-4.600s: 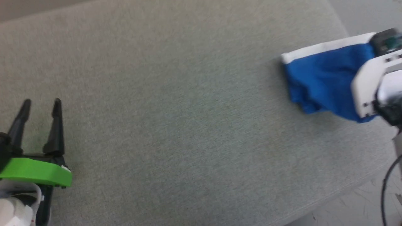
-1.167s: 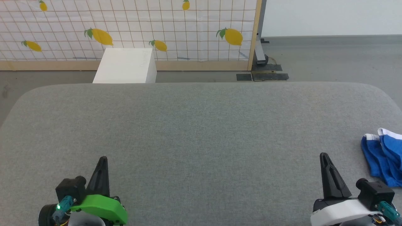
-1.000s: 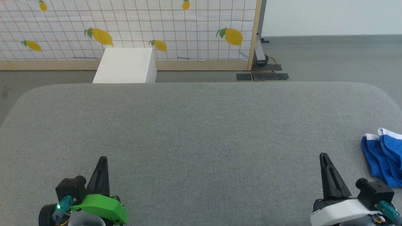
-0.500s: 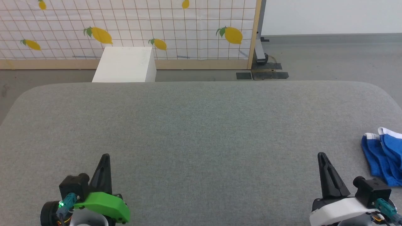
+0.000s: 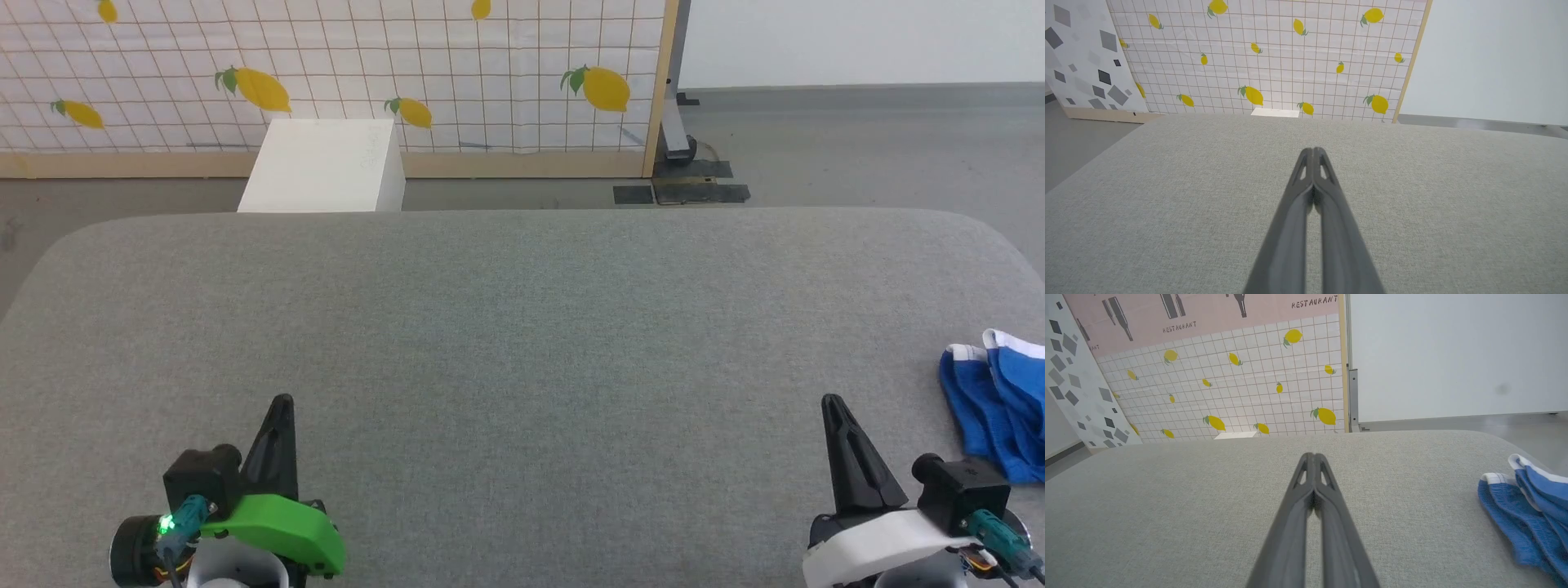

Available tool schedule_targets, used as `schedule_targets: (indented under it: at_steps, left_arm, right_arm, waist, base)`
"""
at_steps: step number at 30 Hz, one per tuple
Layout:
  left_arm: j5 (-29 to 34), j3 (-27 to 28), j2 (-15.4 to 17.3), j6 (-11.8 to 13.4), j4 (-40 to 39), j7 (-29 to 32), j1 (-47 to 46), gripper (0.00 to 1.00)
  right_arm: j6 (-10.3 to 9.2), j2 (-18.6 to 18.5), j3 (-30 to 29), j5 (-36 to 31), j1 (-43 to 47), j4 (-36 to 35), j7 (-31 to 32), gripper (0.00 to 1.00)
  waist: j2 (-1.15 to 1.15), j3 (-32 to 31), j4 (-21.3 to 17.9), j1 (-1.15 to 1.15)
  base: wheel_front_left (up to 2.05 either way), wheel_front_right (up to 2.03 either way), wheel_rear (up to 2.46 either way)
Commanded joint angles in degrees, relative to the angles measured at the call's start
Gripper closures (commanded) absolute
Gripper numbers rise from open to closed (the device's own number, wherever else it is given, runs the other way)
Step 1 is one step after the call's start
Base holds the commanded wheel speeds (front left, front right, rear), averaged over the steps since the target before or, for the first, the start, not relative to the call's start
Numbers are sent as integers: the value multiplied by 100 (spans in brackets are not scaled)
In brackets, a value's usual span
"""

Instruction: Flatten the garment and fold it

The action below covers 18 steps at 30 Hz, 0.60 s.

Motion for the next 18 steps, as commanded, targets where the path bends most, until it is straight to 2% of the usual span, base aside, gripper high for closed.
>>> schedule_targets:
  at_steps: [1,18]
  left_arm:
    - [83,47,-58,-43,-41,33,20,100]
    - [473,241,-275,-148,-190,246,31,100]
  right_arm:
    - [-2,0,17,-82,-90,-48,45,100]
    - [-4,-1,45,-267,-144,-169,262,100]
  waist:
    - [0,3,-1,0]
    - [0,36,-12,0]
  base:
    - [0,0,0]
    - [0,0,0]
